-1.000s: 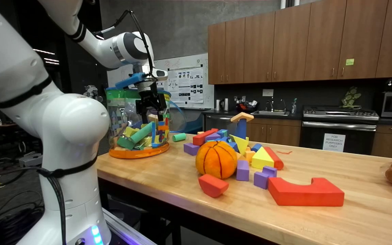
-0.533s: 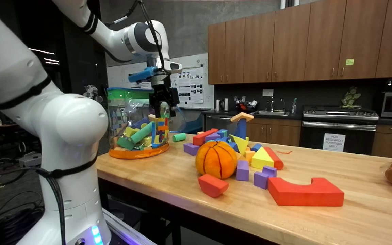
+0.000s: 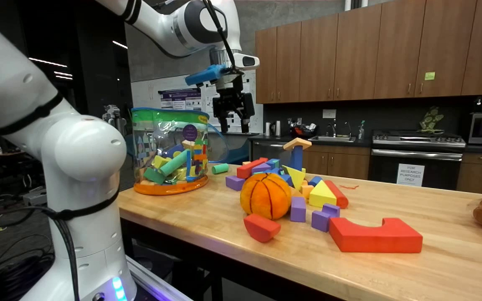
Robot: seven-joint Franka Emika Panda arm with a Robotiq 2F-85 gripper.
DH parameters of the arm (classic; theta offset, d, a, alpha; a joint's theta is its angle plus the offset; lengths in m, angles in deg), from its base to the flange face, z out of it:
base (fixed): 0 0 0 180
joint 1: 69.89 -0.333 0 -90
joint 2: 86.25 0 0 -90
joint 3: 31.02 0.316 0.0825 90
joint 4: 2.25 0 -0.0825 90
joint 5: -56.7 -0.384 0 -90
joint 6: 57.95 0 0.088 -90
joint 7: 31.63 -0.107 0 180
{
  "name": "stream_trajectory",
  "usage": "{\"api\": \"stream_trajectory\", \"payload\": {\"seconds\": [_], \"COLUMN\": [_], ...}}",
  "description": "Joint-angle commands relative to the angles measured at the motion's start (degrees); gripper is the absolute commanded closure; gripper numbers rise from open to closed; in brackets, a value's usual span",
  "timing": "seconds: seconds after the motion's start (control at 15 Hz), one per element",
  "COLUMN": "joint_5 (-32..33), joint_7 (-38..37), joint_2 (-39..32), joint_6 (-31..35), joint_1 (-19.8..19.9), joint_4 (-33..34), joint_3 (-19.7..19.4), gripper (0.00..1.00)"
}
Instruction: Put one purple block in the bag on the left.
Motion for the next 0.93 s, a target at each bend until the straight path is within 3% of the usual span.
{"api": "stream_trajectory", "payload": {"seconds": [0.0,0.87], "joint_5": [0.69,-1.25], "joint_7": [4.17,10.31], "joint_2": [-2.12,-16.21], "joint_6": [2.60,7.25], "joint_1": [2.20,10.60], "joint_4": [0.42,5.54], "joint_3": [-3.34,-15.50], "gripper": [0.00,0.00]}}
